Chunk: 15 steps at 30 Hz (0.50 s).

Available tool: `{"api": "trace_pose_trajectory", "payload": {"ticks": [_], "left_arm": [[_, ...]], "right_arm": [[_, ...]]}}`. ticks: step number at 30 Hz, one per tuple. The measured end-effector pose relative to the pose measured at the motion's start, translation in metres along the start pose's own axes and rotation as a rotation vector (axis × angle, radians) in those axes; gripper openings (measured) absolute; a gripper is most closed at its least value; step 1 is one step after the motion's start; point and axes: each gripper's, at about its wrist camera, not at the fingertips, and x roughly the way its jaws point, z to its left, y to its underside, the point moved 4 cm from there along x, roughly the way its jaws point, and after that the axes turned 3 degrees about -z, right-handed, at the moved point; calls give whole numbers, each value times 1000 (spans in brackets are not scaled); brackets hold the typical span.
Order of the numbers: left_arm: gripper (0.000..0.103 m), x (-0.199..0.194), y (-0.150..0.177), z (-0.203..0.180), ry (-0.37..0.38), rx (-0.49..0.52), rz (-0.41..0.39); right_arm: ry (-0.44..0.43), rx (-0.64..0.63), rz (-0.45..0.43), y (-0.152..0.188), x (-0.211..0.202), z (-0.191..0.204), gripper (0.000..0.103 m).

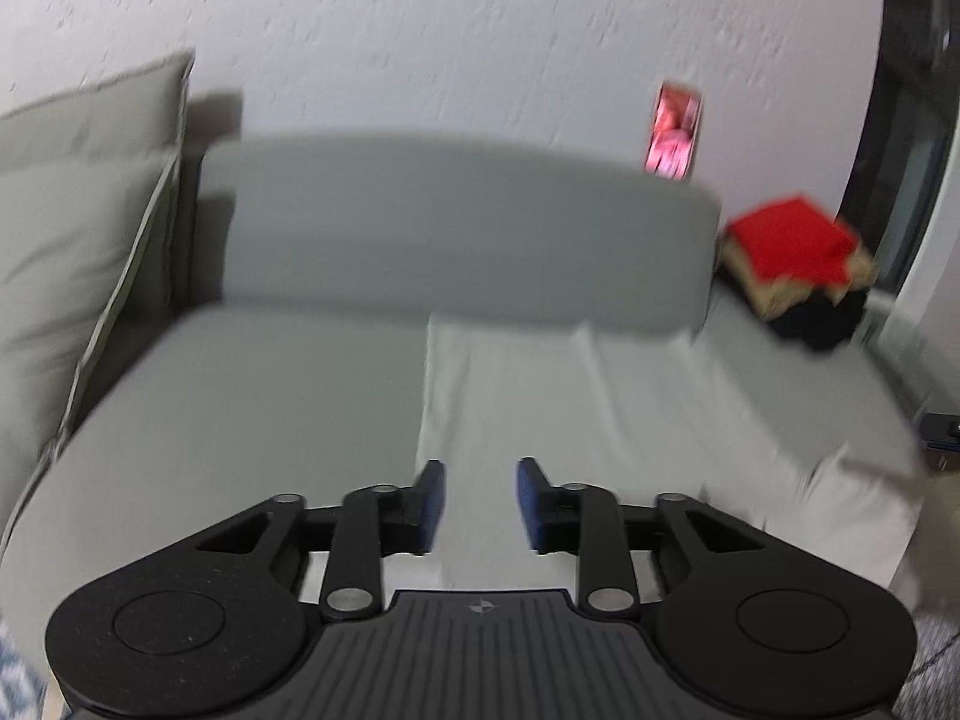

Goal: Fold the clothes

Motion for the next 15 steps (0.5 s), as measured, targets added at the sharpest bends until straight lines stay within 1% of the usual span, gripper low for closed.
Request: {"api": "trace_pose_trajectory", "payload": {"ticks": [1, 2, 3, 4, 5, 6, 7, 8, 9, 10, 11, 12, 14, 15], "left_arm": [[38, 11, -4, -2, 3, 4, -8], [39, 25, -6, -3, 3, 8, -11], [39, 43, -4, -3, -8, 5, 4], [38, 63, -1, -2, -22, -1, 25], [35, 83, 5, -3, -33, -10, 54], [28, 105, 13, -3, -39, -18, 86], [25, 127, 21, -6, -34, -18, 117], [19, 149, 29, -9, -26, -16, 147], [15, 169, 36, -12, -11, -18, 179], [14, 189, 42, -16, 6, -21, 211], [9, 206, 45, -21, 24, -17, 230], [8, 222, 47, -26, 42, -11, 244], [8, 242, 45, -36, 93, 2, 239], [7, 251, 44, -42, 120, 8, 233]], "right_arm": [[-8, -16, -15, -8, 8, 1, 30], [-12, -20, -25, -13, 19, -2, 33], [-14, -12, -30, -16, 35, -8, 35], [-1, 5, -29, -15, 54, -16, 35], [14, 23, -27, -14, 74, -25, 35], [39, 44, -20, -9, 94, -36, 29], [56, 65, -6, -4, 117, -46, 18], [65, 89, 17, 4, 137, -54, 15], [72, 114, 42, 13, 156, -61, 14], [71, 126, 66, 21, 177, -66, 14], [66, 120, 92, 28, 195, -68, 14], [59, 109, 116, 34, 212, -67, 14], [10, 80, 144, 41, 240, -59, 14], [-35, 64, 153, 44, 252, -53, 14]]}}
